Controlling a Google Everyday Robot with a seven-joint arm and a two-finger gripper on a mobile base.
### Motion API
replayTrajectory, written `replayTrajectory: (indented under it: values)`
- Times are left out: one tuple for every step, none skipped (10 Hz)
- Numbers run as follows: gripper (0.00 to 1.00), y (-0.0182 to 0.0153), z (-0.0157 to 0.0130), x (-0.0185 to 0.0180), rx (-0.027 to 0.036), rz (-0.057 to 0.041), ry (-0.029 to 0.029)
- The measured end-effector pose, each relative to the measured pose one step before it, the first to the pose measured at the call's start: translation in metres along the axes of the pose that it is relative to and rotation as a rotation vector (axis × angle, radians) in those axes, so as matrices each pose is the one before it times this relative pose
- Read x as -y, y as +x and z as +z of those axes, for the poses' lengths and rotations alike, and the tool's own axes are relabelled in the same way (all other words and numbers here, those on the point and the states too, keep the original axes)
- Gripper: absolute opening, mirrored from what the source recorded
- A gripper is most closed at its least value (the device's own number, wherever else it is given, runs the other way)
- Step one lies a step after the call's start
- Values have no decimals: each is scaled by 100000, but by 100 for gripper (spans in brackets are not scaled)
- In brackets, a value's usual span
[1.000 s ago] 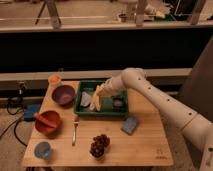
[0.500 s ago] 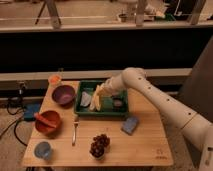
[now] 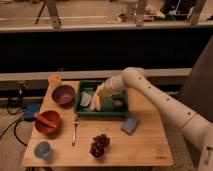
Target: Place banana in tray
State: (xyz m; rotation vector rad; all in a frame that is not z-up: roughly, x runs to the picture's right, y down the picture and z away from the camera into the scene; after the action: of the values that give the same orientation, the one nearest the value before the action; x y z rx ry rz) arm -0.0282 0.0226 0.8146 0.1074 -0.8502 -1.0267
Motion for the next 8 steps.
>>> replayTrajectory:
  values:
    - [26, 49, 77, 0, 172, 80, -11]
    - [33, 172, 59, 66, -441, 25, 173]
    - [44, 631, -563, -199, -1503, 1262, 720]
    - [54, 746, -807, -587, -1548, 1909, 622]
    - [62, 633, -852, -528, -1271, 802, 334]
    - [74, 609, -743, -399, -1014, -398, -248]
    - [79, 212, -226, 59, -11, -1032, -97]
    - [80, 84, -130, 210, 1074, -1567, 15]
